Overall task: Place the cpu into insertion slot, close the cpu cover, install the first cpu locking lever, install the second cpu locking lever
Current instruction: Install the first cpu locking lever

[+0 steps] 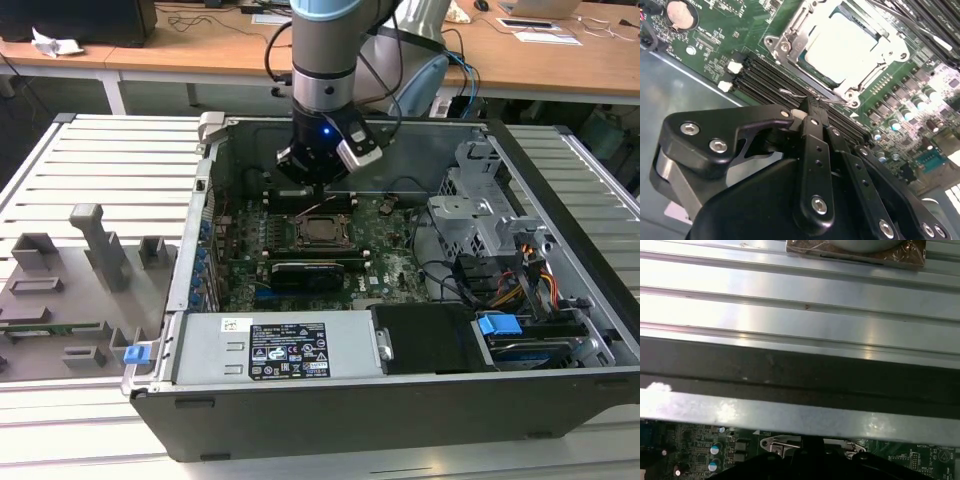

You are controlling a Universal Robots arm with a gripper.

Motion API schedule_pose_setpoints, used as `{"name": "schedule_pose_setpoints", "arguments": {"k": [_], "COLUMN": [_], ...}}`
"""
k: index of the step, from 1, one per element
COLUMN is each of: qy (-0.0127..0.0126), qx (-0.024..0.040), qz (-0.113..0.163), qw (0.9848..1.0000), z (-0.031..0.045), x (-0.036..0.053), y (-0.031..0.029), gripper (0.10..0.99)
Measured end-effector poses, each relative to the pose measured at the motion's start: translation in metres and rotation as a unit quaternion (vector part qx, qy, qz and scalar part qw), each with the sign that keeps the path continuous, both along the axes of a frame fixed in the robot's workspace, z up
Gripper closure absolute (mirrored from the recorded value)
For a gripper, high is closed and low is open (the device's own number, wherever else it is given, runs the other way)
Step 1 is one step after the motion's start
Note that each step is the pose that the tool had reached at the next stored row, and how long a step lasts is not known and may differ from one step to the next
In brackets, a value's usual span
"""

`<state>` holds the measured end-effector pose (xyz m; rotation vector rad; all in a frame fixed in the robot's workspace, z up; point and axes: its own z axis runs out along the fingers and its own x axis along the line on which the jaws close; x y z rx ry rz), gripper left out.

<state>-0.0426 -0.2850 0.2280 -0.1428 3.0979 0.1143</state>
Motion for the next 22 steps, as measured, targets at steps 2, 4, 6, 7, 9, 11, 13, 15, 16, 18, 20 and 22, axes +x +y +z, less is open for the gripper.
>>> {"name": "schedule_pose_setpoints", "arguments": {"k": [2,4,6,7,9,11,13,15,16,18,20,22], "qy": [0.0001,0.0000,0.0000,0.0000,0.0000,0.0000,0.0000,0.0000,0.0001,0.0001,0.0000,0.0000], "qx": [-0.0009,-0.0009,-0.0010,-0.0010,-0.0010,-0.0008,-0.0008,-0.0008,-0.0008,-0.0008,-0.0008,-0.0008], "qz": [0.000,-0.001,-0.002,-0.002,-0.002,-0.002,-0.002,-0.002,-0.002,-0.002,-0.002,-0.002], "qw": [1.0000,1.0000,1.0000,1.0000,1.0000,1.0000,1.0000,1.0000,1.0000,1.0000,1.0000,1.0000], "z": [-0.0018,-0.0035,-0.0049,-0.0055,-0.0066,-0.0074,-0.0084,-0.0096,-0.0103,-0.0124,-0.0139,-0.0148], "x": [0.0024,0.0046,0.0066,0.0077,0.0093,0.0102,0.0107,0.0111,0.0114,0.0134,0.0154,0.0161], "y": [0.0002,0.0003,0.0003,0.0004,0.0007,0.0008,0.0009,0.0010,0.0010,0.0011,0.0011,0.0011], "gripper": [0.980,0.980,0.980,0.980,0.980,0.980,0.980,0.980,0.980,0.980,0.980,0.980]}}
